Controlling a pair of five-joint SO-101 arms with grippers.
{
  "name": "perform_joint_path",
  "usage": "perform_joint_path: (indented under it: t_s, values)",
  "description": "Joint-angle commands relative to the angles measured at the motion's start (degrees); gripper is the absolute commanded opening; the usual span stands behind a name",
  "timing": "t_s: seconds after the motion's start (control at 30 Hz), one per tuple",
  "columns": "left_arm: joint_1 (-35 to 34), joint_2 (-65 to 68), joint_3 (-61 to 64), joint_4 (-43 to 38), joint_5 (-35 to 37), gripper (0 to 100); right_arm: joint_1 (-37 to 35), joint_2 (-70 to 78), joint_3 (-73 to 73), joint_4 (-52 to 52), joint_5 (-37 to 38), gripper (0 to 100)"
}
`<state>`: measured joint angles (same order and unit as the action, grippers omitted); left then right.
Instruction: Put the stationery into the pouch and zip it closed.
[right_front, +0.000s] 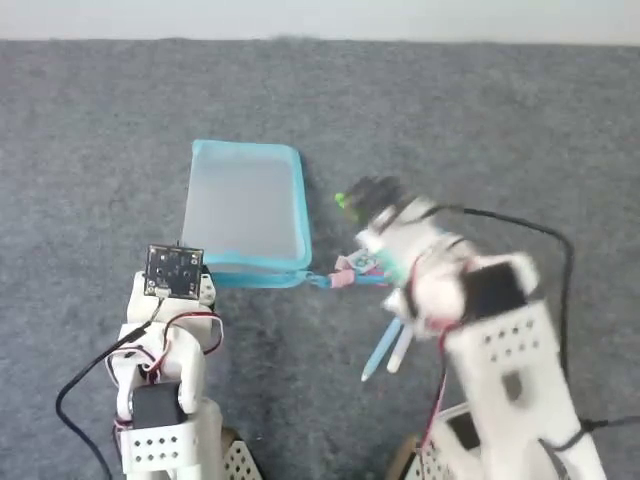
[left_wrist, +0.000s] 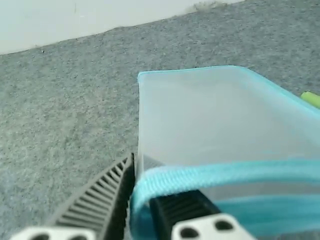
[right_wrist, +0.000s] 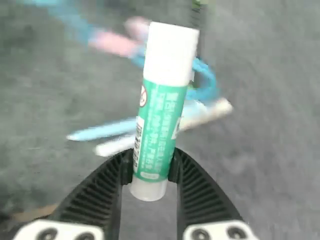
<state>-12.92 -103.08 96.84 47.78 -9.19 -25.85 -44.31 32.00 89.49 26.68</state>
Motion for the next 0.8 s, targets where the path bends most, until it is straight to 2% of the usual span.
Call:
perform_joint_path:
  t_s: [0.0, 0.1, 0.27, 0.5, 0.6, 0.77]
  values:
    - [1.41, -1.05, -1.54, -1.93, 0.97, 1, -12.18, -2.24, -0.18, 0.84, -4.22, 0.6]
    - [6.07, -1.05, -4.35, -0.18, 2.99, 1, -17.01, 1.10, -0.18, -0.31, -5.19, 0.6]
    - [13.71, -0.88, -7.16, 2.90, 6.42, 1, -18.86, 7.34, -0.18, -2.86, -4.75, 0.6]
    - [14.33, -0.88, -7.08, 3.08, 6.33, 1, -18.59, 11.12, -0.35, -6.73, -5.71, 0.6]
    - [14.33, -0.88, -7.08, 3.08, 6.33, 1, -17.98, 12.97, -3.25, -7.08, -9.58, 0.6]
    - [14.42, -0.97, -7.08, 3.96, 6.24, 1, -14.46, 18.15, -9.76, -6.73, -11.25, 0.6]
